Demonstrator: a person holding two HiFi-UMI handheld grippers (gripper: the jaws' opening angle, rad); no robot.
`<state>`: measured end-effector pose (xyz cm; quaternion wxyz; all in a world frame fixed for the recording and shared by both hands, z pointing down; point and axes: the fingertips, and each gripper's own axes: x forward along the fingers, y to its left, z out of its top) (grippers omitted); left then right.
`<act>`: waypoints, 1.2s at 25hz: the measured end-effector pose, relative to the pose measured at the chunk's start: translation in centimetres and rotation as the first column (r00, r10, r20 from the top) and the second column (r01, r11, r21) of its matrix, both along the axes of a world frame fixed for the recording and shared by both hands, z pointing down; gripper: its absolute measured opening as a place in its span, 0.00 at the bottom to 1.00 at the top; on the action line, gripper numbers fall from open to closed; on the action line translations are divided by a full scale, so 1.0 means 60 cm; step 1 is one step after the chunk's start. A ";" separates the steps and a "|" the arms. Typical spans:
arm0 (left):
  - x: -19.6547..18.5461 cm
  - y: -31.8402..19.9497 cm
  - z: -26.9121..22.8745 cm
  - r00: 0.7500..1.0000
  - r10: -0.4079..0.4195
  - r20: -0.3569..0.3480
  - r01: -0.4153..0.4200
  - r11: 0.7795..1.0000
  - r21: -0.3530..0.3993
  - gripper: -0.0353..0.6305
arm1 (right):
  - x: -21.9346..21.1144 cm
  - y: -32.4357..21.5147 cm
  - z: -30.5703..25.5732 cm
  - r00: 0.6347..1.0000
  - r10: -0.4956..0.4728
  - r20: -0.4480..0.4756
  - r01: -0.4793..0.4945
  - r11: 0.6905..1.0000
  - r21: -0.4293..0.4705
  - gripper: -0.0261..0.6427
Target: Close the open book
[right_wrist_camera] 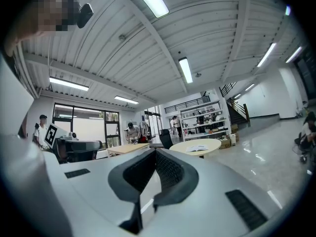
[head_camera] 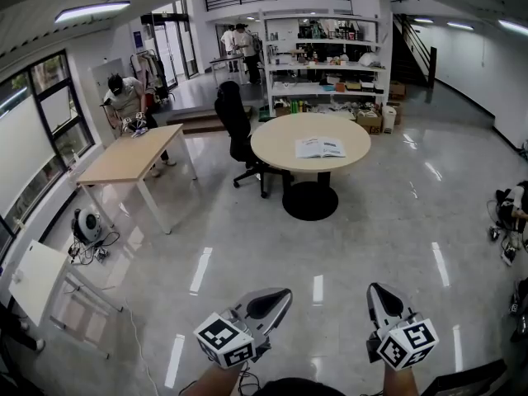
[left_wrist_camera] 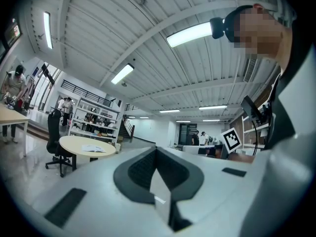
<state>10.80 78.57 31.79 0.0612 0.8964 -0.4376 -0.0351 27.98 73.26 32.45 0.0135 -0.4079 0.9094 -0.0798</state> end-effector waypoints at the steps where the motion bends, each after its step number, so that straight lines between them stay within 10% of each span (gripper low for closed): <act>1: 0.001 0.000 -0.001 1.000 0.000 -0.002 0.000 1.000 -0.001 0.03 | 0.001 0.002 -0.003 1.000 -0.002 0.005 0.002 1.000 0.006 0.04; 30: 0.066 -0.129 0.040 0.998 -0.047 0.031 0.048 0.998 -0.046 0.03 | 0.043 -0.129 0.047 0.997 -0.076 -0.021 0.076 0.997 -0.004 0.04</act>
